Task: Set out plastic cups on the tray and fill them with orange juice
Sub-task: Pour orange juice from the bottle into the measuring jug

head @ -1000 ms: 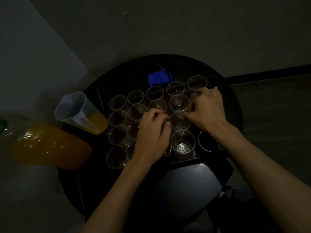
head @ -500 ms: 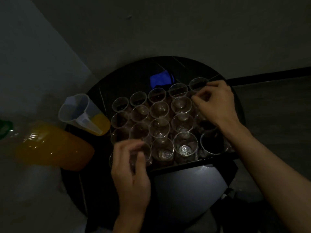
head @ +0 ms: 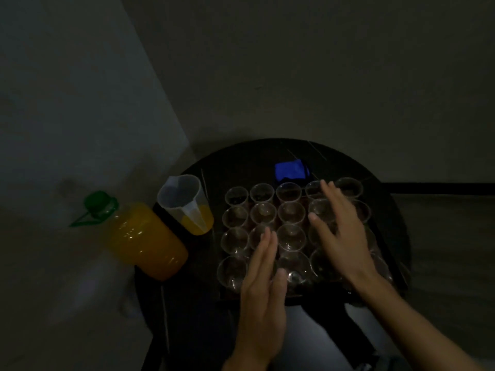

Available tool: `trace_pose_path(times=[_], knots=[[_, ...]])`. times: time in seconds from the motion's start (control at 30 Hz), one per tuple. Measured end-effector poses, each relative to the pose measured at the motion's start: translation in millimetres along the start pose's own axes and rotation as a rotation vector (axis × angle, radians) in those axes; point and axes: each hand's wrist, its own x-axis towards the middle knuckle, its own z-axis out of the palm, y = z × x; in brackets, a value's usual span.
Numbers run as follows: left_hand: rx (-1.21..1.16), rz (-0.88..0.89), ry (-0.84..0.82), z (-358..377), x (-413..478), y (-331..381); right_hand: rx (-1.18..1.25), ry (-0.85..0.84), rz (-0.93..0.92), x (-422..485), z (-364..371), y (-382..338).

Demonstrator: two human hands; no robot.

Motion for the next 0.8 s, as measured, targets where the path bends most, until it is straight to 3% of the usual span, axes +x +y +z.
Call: trace_pose_path(times=[0.57, 0.67, 0.8], knots=[[0.187, 0.039, 0.225, -157.7, 24.8, -39.3, -0.003, -0.318, -0.219, 30.0, 155.8, -128.5], [0.207, 0.087, 0.365, -178.2, 17.0, -49.6, 0.024, -0.343, -0.285, 33.1, 174.9, -151.1], [0.296, 0.146, 0.72, -202.0, 7.2, -78.2, 0.012, -0.354, -0.345, 40.7, 203.3, -187.2]])
